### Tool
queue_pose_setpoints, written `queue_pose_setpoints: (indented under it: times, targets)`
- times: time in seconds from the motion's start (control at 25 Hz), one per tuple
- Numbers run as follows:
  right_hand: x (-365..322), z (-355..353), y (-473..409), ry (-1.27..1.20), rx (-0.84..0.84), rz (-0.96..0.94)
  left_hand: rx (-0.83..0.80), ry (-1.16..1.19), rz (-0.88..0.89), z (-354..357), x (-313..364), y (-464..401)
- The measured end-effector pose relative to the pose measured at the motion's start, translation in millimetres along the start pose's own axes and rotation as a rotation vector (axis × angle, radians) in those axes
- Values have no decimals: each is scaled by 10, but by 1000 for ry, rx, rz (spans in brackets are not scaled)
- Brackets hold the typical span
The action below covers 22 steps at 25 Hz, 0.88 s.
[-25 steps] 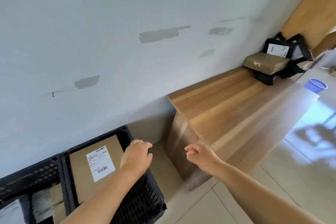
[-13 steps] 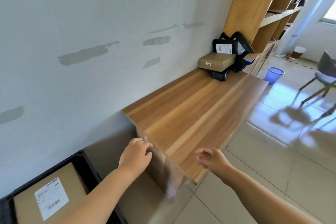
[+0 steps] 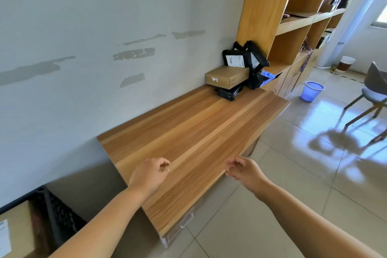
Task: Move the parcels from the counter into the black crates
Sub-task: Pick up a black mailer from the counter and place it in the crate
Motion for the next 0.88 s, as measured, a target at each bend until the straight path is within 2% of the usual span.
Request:
queue_pose_setpoints:
  times: [0.32, 0.68, 0.88]
  targets:
    - [184, -1114, -653, -27, 112, 5, 30, 71, 30, 442, 856, -887]
    - [-57, -2596, -1983, -28, 260, 13, -61, 130, 82, 978, 2021, -2631]
    - [33, -3046, -2667, -59, 244, 52, -113, 135, 87, 1150, 2479, -3369]
Point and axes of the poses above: each hand's wrist, its own y-axis away from the middle knuckle, its own z-axis out of the palm, x = y × z, the point moved 6 cm from there along -y, towards the middle knuckle, and after that the axes turned 1 degree about x, right-handed, at the moved point
